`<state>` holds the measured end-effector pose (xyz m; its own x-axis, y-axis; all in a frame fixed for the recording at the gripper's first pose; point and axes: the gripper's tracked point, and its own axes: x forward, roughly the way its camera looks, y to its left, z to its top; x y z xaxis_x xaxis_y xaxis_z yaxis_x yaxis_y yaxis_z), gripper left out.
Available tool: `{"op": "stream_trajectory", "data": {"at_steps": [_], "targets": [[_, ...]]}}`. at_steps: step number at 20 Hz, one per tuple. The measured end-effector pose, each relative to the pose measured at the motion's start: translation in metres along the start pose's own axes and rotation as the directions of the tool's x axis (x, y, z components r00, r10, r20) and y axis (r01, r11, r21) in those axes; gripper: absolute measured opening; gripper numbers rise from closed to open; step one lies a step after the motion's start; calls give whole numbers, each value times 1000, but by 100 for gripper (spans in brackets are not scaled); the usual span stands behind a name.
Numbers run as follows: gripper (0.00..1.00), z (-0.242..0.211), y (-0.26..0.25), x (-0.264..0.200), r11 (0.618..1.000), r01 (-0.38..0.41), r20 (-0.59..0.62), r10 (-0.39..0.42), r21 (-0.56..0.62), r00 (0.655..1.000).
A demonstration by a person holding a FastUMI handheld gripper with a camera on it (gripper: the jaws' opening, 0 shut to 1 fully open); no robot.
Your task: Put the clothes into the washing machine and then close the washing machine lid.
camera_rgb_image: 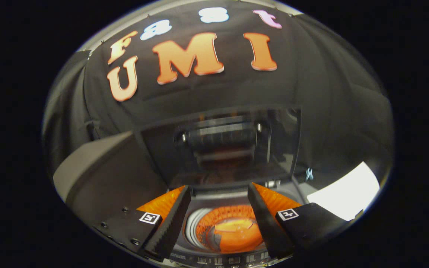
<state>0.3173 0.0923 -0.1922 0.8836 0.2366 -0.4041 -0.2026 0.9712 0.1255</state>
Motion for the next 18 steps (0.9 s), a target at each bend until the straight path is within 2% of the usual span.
{"op": "stream_trajectory", "data": {"at_steps": [3, 6, 8, 12, 15, 18], "targets": [[98, 87, 15, 7, 999, -24, 140, 30, -45, 990], [98, 136, 13, 39, 997, -11, 181, 25, -79, 983], [98, 139, 11, 68, 997, -13, 137, 23, -73, 990], [99, 116, 8, 124, 999, 6, 24, -5, -47, 1000], [99, 116, 2, 143, 998, 44, 33, -43, -36, 999], [98, 109, -5, 145, 992, 56, 75, -47, -114, 996]]}}
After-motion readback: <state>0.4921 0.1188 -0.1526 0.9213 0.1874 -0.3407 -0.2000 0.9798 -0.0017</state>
